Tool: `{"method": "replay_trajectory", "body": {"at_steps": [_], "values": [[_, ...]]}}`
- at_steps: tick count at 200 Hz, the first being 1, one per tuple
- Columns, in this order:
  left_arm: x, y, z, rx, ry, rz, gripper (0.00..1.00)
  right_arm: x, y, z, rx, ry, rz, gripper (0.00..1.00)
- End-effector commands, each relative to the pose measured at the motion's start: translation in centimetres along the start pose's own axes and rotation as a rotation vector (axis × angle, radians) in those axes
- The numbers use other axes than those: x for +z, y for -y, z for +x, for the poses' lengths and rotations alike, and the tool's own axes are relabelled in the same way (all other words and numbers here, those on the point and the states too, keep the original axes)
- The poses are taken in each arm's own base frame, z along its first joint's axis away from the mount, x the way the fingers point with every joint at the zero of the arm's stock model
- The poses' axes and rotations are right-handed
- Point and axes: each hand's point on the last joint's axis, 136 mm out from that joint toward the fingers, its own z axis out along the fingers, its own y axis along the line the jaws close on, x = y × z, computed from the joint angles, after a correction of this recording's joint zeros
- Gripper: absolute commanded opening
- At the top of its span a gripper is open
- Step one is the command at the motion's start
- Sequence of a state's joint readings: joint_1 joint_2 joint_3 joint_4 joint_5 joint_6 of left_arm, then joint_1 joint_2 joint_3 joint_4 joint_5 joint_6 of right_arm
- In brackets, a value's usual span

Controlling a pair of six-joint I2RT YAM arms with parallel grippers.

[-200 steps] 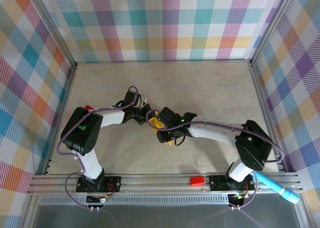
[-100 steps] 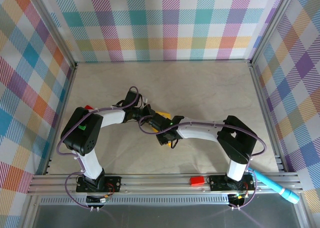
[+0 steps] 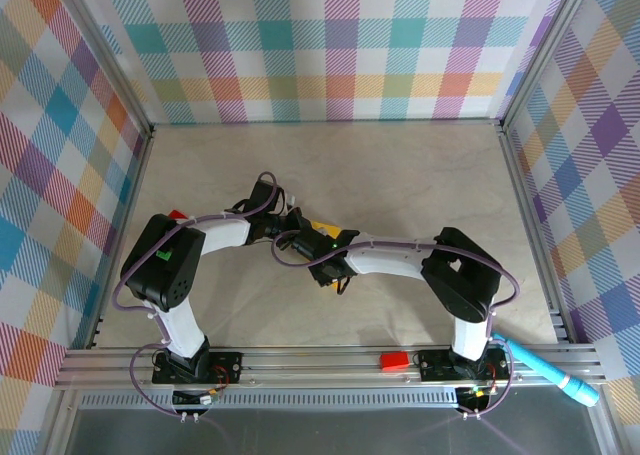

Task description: Fold a paper plane with a square sheet of paper (fold left side to right side)

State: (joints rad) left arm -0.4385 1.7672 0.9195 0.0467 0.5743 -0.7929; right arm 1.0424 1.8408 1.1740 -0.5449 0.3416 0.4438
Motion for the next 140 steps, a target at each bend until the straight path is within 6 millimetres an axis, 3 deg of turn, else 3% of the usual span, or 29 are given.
{"method": "replay_trajectory", "body": {"at_steps": [1,54,85,140], "values": [[-0.9,1.8,-0.2,0.025,0.011,0.021,0.0,0.1,0.2,0.0,-0.012,-0.008,0.031,0.39],[-1.0,2.0,-0.3,0.034,0.011,0.022,0.0,0.2,0.1,0.3,-0.012,-0.012,0.026,0.17],[-1.9,2.0,-0.6,0.055,0.027,0.015,0.11,0.1,0.2,0.4,-0.006,-0.012,0.014,0.01],[-6.5,0.7,-2.7,0.064,0.103,0.018,0.27,-0.8,-0.8,-0.1,0.084,0.003,-0.235,0.0]]}}
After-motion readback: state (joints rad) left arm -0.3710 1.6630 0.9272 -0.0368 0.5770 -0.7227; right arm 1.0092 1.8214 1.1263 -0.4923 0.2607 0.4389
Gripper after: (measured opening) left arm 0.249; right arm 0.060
